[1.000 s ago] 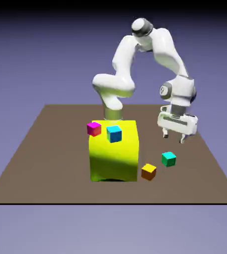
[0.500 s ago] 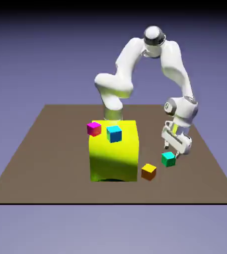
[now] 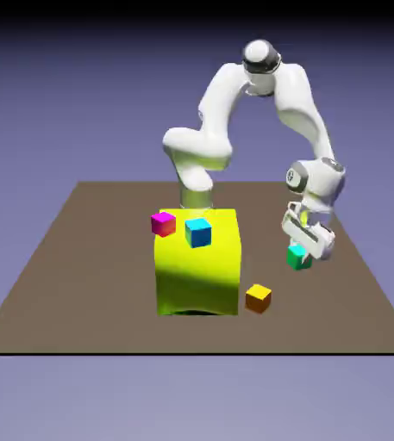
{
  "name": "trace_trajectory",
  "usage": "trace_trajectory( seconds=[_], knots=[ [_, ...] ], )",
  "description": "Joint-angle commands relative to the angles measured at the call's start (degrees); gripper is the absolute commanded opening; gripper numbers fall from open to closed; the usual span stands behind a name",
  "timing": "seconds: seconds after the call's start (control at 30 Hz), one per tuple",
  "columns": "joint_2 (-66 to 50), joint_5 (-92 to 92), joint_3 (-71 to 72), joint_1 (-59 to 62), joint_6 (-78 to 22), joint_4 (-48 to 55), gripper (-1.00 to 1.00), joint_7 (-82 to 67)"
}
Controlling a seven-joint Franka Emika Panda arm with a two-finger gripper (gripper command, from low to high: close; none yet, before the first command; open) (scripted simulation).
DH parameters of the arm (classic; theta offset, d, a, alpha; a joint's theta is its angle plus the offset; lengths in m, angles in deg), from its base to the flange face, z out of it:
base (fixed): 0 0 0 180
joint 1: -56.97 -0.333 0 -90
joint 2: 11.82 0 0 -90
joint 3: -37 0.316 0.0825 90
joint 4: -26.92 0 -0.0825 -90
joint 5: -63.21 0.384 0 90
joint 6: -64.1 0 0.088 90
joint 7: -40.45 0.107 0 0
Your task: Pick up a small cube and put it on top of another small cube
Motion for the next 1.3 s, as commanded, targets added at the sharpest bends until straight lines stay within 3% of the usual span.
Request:
trace_trajectory(
  seconds=[0.0,1.0,1.07,1.23,1.27],
  knots=[
    [-0.33,-1.31,-2.08,-0.32,-0.95,0.31,-1.0,0.32],
    [-10.06,-40.76,-64.38,-9.9,-27.46,9.7,-1.0,10.14],
    [-10.07,-40.77,-64.4,-9.9,-27.48,9.7,-1.0,10.15],
    [-13.37,-41.63,-62.68,-9.02,-16.52,1.74,-1.0,11.74],
    [-13.37,-41.63,-62.68,-9.02,-16.52,1.74,1.0,11.74]
  ],
)
